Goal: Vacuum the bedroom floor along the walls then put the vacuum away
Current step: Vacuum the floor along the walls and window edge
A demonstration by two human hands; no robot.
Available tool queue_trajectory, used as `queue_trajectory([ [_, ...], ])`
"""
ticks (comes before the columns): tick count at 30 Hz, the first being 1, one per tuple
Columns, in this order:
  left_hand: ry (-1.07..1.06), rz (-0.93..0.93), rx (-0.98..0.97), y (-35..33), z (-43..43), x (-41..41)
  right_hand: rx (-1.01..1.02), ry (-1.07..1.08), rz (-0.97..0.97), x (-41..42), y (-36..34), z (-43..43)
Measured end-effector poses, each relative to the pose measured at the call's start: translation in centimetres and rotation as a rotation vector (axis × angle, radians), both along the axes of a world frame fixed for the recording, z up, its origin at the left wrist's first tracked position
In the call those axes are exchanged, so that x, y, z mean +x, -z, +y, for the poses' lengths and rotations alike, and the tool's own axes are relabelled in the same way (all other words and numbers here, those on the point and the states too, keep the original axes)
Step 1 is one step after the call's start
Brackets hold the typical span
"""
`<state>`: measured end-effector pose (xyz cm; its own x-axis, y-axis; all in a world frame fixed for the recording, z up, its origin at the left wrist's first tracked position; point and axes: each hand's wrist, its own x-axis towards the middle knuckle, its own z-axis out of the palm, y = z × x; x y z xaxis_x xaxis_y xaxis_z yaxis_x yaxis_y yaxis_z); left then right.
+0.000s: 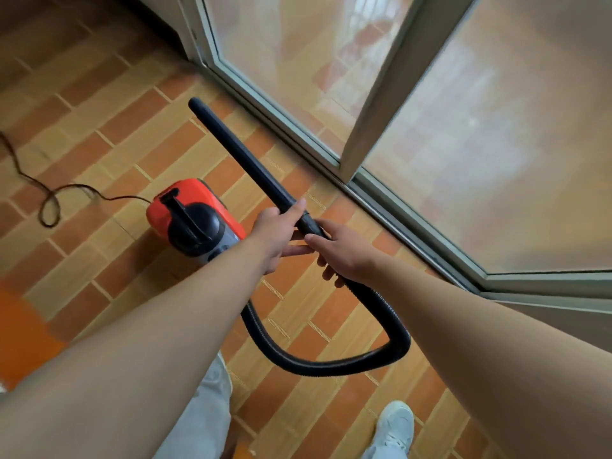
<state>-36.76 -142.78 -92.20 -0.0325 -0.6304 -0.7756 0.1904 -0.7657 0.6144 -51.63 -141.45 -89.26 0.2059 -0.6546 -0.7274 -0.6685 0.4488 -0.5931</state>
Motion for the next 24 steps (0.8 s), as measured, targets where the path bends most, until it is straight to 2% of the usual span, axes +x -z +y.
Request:
queue_trajectory([
  [6,0.006,-0.034,0.054,0.0,-3.6,7.2,0.078,-0.007,-0.005,8.0,-1.1,-3.5],
  [12,-0.026,0.028,0.067,-1.0,-8.5,13.4,0.030,-0.031,0.045,14.1,-2.0,-8.4],
  [24,-0.079,-0.004,0.138,0.4,-14.3,15.5,0.016,-0.073,0.021,16.9,-0.2,-14.4],
])
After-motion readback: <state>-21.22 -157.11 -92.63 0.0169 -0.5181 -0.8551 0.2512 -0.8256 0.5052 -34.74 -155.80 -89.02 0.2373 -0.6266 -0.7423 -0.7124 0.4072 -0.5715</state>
